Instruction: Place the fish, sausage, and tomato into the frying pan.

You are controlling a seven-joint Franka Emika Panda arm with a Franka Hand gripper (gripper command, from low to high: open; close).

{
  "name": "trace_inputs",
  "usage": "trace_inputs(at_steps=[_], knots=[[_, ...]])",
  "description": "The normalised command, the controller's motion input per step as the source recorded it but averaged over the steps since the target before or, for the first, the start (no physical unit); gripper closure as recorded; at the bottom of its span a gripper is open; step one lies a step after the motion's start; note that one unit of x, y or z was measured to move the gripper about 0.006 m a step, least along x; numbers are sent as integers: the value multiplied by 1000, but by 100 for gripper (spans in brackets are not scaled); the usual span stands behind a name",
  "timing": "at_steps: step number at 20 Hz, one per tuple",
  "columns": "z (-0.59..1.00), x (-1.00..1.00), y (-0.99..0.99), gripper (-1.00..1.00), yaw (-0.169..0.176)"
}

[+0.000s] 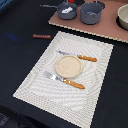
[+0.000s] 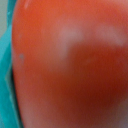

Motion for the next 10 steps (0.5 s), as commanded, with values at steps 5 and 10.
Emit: trace_inputs(at_steps=[5, 10], knots=[[-90, 38, 355, -100, 0], [710, -9, 206, -100, 15]])
